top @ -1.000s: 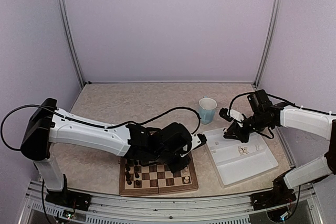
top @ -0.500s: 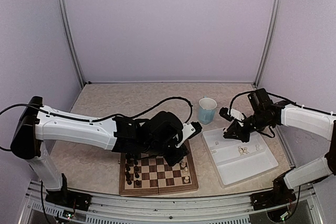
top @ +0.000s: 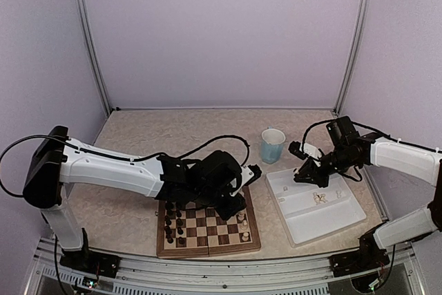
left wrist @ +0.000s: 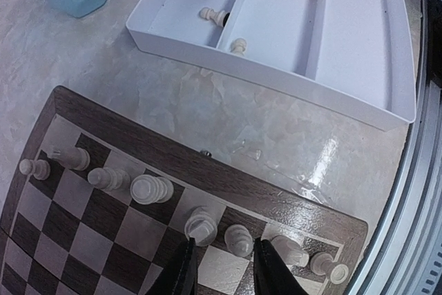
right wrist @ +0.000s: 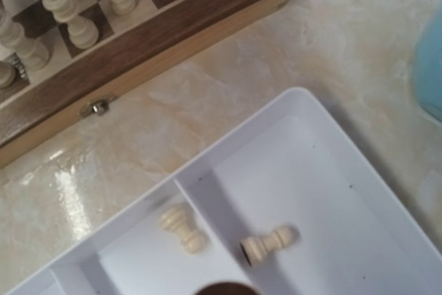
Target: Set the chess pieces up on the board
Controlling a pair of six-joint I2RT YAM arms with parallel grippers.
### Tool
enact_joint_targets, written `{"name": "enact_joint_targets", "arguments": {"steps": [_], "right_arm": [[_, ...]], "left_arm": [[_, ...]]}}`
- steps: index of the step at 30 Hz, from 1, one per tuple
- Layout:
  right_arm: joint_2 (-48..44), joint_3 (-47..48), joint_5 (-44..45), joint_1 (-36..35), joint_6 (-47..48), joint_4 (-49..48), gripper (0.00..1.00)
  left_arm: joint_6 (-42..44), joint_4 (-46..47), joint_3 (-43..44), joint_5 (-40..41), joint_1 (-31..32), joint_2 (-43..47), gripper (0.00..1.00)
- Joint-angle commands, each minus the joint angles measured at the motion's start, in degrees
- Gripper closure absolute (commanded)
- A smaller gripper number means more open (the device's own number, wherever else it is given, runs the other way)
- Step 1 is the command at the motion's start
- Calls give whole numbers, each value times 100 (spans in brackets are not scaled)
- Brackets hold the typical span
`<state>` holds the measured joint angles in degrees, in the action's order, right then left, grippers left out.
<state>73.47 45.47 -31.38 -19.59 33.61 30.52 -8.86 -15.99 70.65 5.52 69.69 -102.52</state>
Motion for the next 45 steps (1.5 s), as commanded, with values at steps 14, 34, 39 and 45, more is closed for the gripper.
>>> {"name": "enact_joint_targets", "arguments": {"steps": [14,34,39,45], "right_arm": [[-36,-103,-115,59,58,-42,93],[-57,-118,-123,57,22,-46,93],[-35,-109,-143,57,14,-57,93],[-78,-161,-123,56,30,-53,93]], "left_arm": [[-166,-95,137,-464,-165,-409,76],[-413,-213,-37,-215,-75,-126,74],[-471,-139,-27,-273,-86,-143,75],[-616,-86,-31,-334,-79,-142,80]]}}
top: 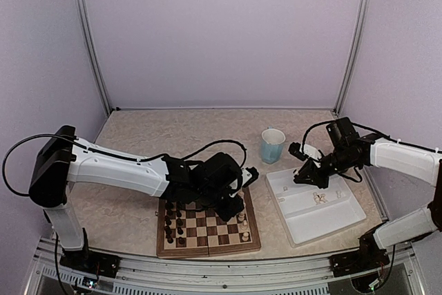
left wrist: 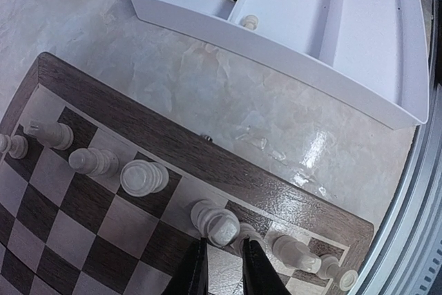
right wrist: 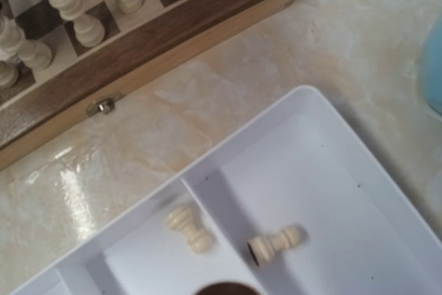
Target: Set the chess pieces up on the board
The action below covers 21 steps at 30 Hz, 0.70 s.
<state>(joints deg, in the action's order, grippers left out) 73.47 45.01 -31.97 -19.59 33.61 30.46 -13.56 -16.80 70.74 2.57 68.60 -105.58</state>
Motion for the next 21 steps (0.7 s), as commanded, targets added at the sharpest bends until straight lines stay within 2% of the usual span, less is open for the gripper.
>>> {"name": "enact_joint_targets", "arguments": {"steps": [1,6,10,21], "right_arm": [[-86,-116,-64,56,32,-48,93],[-55,-101,-81,56,25,-58,93],[-26,-89,-99,60,23,-53,93],[8,-84,-108,61,8,-61,93]], "left_arm": [[-166,4,-61,-48,35,205,80],[-208,50,-123,-221,80,269,82],[-247,17,-92,-46,135,199,74],[-462,42,-136,-21,136,125,76]]}}
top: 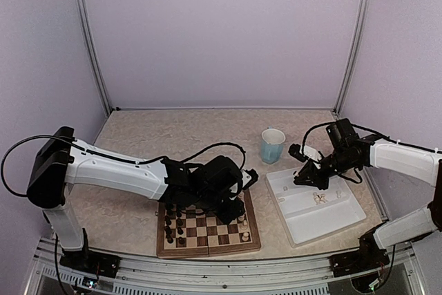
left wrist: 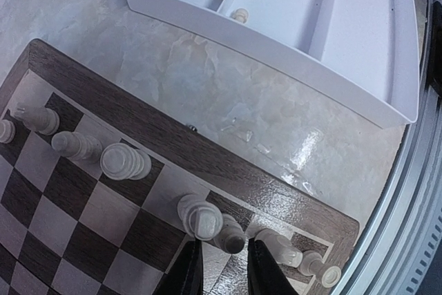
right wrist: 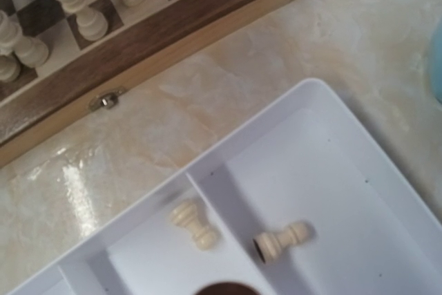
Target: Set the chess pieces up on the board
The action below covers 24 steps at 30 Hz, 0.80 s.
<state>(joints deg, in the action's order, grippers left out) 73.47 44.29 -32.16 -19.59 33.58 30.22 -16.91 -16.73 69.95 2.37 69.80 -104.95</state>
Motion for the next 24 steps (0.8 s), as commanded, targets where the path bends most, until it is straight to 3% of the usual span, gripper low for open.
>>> {"name": "enact_joint_targets", "arguments": {"steps": [1,24], "right_arm": [[17,-9,-88,59,12,-40,93],[36,-19,-88,61,39,-50,92]], "left_arm": [[-136,45,-42,-26,16,31,77],[-107,-18,-7,-202,20,-93,94]]}}
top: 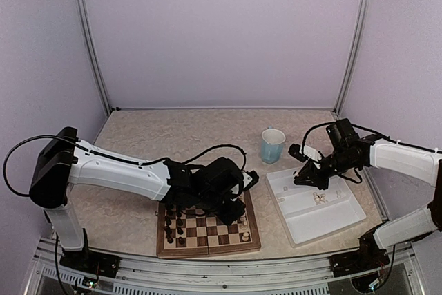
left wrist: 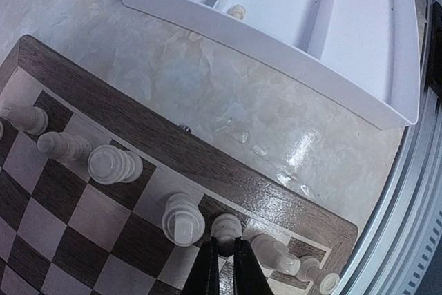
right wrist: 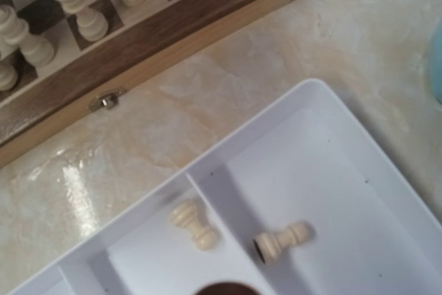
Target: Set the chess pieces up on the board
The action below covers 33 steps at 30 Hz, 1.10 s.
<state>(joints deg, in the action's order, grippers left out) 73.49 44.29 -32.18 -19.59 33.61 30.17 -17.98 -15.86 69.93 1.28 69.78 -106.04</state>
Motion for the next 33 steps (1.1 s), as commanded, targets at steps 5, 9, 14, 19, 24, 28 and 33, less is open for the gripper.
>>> {"name": "enact_joint_targets", "arguments": {"steps": [5,9,14,19,24,28,33], "right_arm": [[42,-15,-94,57,32,-46,92],[42,-17,-95,59,32,-46,92],[20,-28,-86,54,30,-37,92],[24,-19,-94,61,30,-46,92],[25,-4,-112,59,32,-37,92],[16,36,-128,52,36,2,92],[-80,279,-160,-84,127,311,92]], "left_arm": [[11,-151,-11,-183,61,84,96],[25,-206,-4,-149,71,26,95],[22,-242,20,183,110,37,89],[14,-250,13,340,162,150,81],[-10,-274,12,420,200,230,76],[-22,-278,19,475,212,354,74],[-15,-626,126,644,237,607,70]]}}
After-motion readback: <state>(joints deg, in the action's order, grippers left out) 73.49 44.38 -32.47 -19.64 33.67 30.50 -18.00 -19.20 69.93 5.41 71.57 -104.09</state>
